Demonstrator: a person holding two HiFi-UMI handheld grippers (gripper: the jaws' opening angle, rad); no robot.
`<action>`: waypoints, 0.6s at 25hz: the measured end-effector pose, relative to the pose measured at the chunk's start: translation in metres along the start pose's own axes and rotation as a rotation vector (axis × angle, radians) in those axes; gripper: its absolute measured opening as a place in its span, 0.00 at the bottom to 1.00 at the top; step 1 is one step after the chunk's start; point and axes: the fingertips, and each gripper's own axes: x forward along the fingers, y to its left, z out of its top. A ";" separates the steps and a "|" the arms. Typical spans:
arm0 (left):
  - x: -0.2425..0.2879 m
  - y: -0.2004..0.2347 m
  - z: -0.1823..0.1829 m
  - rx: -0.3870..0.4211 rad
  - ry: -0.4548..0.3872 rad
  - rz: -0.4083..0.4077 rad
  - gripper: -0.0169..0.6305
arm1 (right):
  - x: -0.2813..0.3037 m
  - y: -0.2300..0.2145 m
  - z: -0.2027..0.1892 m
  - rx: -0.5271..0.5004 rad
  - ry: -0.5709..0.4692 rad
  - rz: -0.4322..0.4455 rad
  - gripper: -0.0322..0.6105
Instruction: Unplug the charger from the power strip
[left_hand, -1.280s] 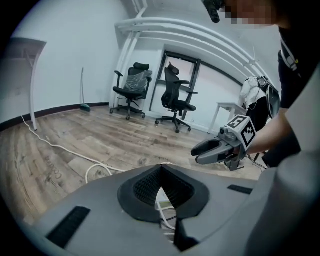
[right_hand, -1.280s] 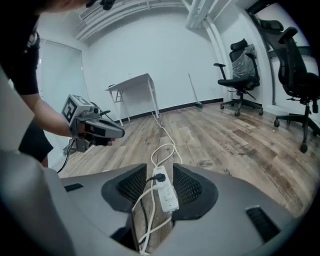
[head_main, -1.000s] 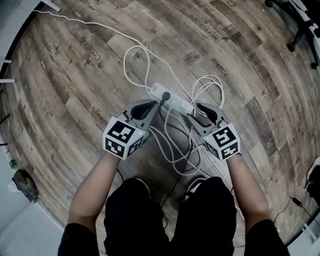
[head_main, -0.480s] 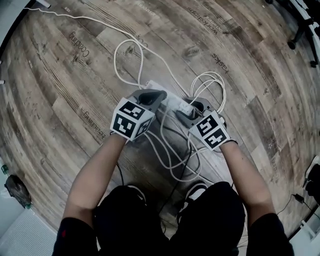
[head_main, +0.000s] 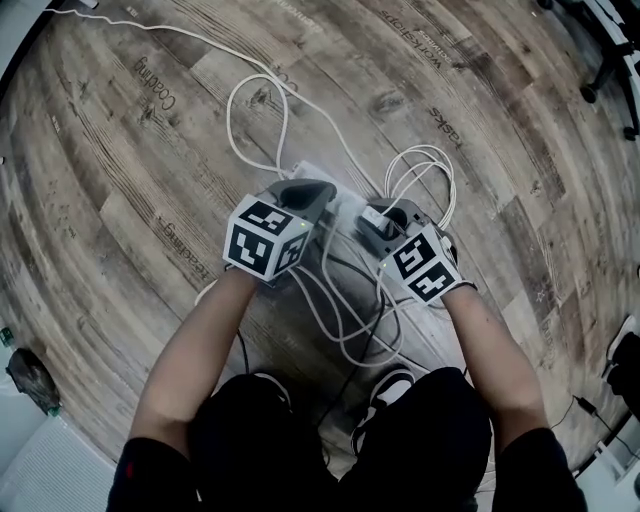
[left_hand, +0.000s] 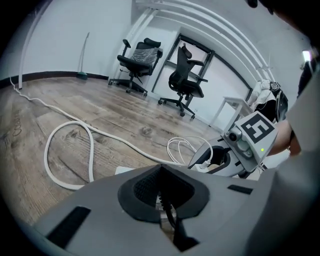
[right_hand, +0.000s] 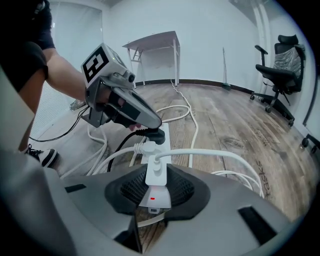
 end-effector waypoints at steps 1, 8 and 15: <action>0.000 0.000 0.000 0.012 0.001 0.010 0.06 | 0.000 0.000 0.000 -0.004 0.002 -0.004 0.21; 0.003 0.000 0.001 0.033 0.033 0.045 0.06 | -0.007 -0.003 0.008 0.012 -0.017 -0.009 0.21; -0.011 -0.006 0.016 0.129 0.044 0.048 0.06 | -0.074 -0.017 0.064 -0.004 -0.112 0.003 0.21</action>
